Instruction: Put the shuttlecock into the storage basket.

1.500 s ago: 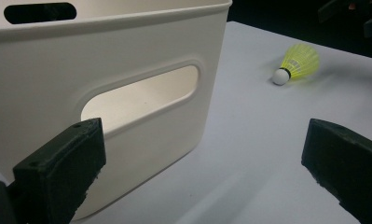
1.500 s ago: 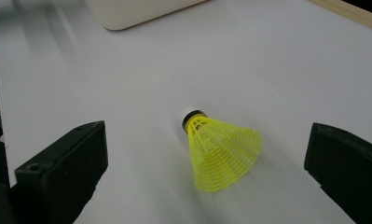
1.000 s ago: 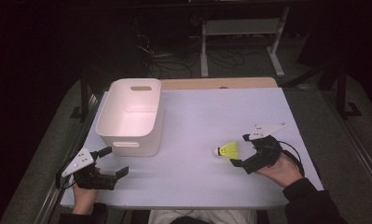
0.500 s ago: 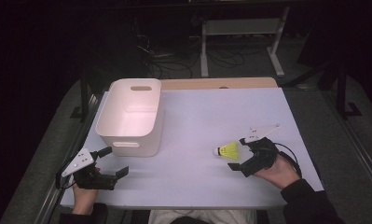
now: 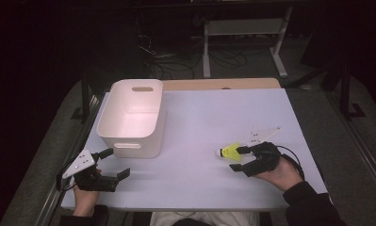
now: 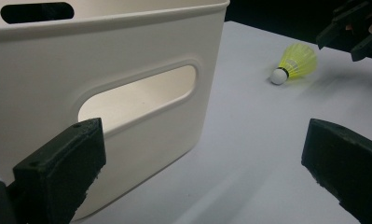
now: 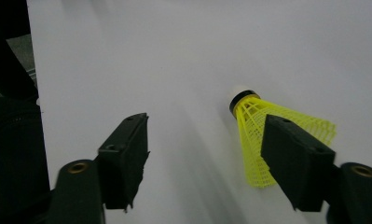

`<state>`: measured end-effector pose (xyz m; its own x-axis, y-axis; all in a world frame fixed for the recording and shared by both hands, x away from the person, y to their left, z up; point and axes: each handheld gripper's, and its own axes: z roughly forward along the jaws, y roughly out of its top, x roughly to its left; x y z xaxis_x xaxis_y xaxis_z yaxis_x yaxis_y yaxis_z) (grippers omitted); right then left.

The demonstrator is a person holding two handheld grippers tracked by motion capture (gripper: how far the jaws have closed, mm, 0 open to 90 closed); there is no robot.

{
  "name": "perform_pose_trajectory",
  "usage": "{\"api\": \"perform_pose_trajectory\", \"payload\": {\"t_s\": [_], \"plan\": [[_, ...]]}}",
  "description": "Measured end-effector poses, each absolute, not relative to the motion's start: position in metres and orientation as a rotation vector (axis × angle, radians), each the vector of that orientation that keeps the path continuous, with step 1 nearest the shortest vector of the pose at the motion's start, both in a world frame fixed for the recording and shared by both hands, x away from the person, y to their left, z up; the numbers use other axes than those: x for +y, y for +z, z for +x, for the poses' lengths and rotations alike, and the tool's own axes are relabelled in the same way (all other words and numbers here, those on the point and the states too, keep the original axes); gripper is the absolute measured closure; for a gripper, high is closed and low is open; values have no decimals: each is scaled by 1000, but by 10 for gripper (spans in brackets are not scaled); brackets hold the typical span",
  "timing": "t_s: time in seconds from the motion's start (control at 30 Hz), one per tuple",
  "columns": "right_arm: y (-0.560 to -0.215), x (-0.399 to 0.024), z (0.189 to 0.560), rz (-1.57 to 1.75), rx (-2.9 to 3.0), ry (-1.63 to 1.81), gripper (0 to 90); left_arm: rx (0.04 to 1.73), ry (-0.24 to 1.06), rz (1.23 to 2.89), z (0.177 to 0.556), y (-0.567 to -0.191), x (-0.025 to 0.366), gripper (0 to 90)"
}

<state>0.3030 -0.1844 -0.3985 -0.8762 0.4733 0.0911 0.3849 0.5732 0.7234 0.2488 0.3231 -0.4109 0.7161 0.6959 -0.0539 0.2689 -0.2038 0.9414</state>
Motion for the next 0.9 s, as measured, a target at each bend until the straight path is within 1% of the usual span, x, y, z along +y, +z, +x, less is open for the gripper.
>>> {"api": "perform_pose_trajectory", "payload": {"t_s": [0.07, 0.33, 0.43, 0.53, 0.6, 0.9], "plan": [[-400, -184, 304, 750, 2701, 1185, 417, 763, 466, 1782, 249, -411, 323, 0], [-405, -183, 305, 776, 2734, 1153, 575, 761, 465, 1784, 249, -411, 323, 0], [-406, -182, 304, 777, 2747, 1130, 677, 760, 464, 1783, 249, -411, 323, 0], [-408, -182, 304, 785, 2744, 1100, 826, 759, 463, 1784, 249, -411, 323, 0], [-411, -183, 304, 790, 2748, 1114, 881, 759, 461, 1783, 249, -411, 323, 0], [-421, -188, 308, 857, 2754, 1123, 884, 758, 460, 1782, 248, -411, 323, 0]]}}
